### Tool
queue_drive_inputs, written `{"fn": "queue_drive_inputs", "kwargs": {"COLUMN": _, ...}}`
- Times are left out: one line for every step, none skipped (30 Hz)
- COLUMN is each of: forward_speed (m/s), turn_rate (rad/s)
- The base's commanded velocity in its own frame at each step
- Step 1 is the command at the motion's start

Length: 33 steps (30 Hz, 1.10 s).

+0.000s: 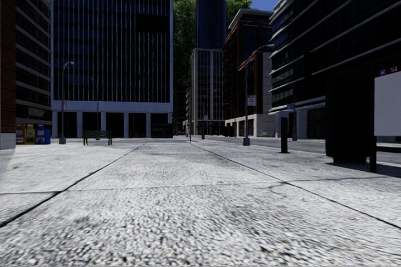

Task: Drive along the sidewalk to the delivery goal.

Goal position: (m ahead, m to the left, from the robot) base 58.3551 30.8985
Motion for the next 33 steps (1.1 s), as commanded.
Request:
{"fn": "queue_drive_inputs", "kwargs": {"forward_speed": 2.00, "turn_rate": -0.11}}
{"fn": "queue_drive_inputs", "kwargs": {"forward_speed": 2.00, "turn_rate": -0.13}}
{"fn": "queue_drive_inputs", "kwargs": {"forward_speed": 2.00, "turn_rate": -0.23}}
{"fn": "queue_drive_inputs", "kwargs": {"forward_speed": 2.00, "turn_rate": -0.23}}
{"fn": "queue_drive_inputs", "kwargs": {"forward_speed": 2.00, "turn_rate": -0.28}}
{"fn": "queue_drive_inputs", "kwargs": {"forward_speed": 2.00, "turn_rate": -0.28}}
{"fn": "queue_drive_inputs", "kwargs": {"forward_speed": 2.00, "turn_rate": -0.26}}
{"fn": "queue_drive_inputs", "kwargs": {"forward_speed": 2.00, "turn_rate": -0.26}}
{"fn": "queue_drive_inputs", "kwargs": {"forward_speed": 2.00, "turn_rate": -0.16}}
{"fn": "queue_drive_inputs", "kwargs": {"forward_speed": 2.00, "turn_rate": -0.07}}
{"fn": "queue_drive_inputs", "kwargs": {"forward_speed": 2.00, "turn_rate": -0.07}}
{"fn": "queue_drive_inputs", "kwargs": {"forward_speed": 2.00, "turn_rate": 0.00}}
{"fn": "queue_drive_inputs", "kwargs": {"forward_speed": 2.00, "turn_rate": 0.00}}
{"fn": "queue_drive_inputs", "kwargs": {"forward_speed": 2.00, "turn_rate": 0.00}}
{"fn": "queue_drive_inputs", "kwargs": {"forward_speed": 2.00, "turn_rate": 0.00}}
{"fn": "queue_drive_inputs", "kwargs": {"forward_speed": 2.00, "turn_rate": 0.00}}
{"fn": "queue_drive_inputs", "kwargs": {"forward_speed": 2.00, "turn_rate": 0.00}}
{"fn": "queue_drive_inputs", "kwargs": {"forward_speed": 2.00, "turn_rate": 0.00}}
{"fn": "queue_drive_inputs", "kwargs": {"forward_speed": 2.00, "turn_rate": 0.00}}
{"fn": "queue_drive_inputs", "kwargs": {"forward_speed": 2.00, "turn_rate": 0.00}}
{"fn": "queue_drive_inputs", "kwargs": {"forward_speed": 2.00, "turn_rate": 0.00}}
{"fn": "queue_drive_inputs", "kwargs": {"forward_speed": 2.00, "turn_rate": 0.00}}
{"fn": "queue_drive_inputs", "kwargs": {"forward_speed": 2.00, "turn_rate": 0.00}}
{"fn": "queue_drive_inputs", "kwargs": {"forward_speed": 2.00, "turn_rate": 0.00}}
{"fn": "queue_drive_inputs", "kwargs": {"forward_speed": 2.00, "turn_rate": 0.00}}
{"fn": "queue_drive_inputs", "kwargs": {"forward_speed": 2.00, "turn_rate": 0.00}}
{"fn": "queue_drive_inputs", "kwargs": {"forward_speed": 2.00, "turn_rate": 0.00}}
{"fn": "queue_drive_inputs", "kwargs": {"forward_speed": 2.00, "turn_rate": 0.00}}
{"fn": "queue_drive_inputs", "kwargs": {"forward_speed": 2.00, "turn_rate": 0.00}}
{"fn": "queue_drive_inputs", "kwargs": {"forward_speed": 2.00, "turn_rate": 0.00}}
{"fn": "queue_drive_inputs", "kwargs": {"forward_speed": 2.00, "turn_rate": 0.00}}
{"fn": "queue_drive_inputs", "kwargs": {"forward_speed": 2.00, "turn_rate": 0.00}}
{"fn": "queue_drive_inputs", "kwargs": {"forward_speed": 2.00, "turn_rate": 0.00}}
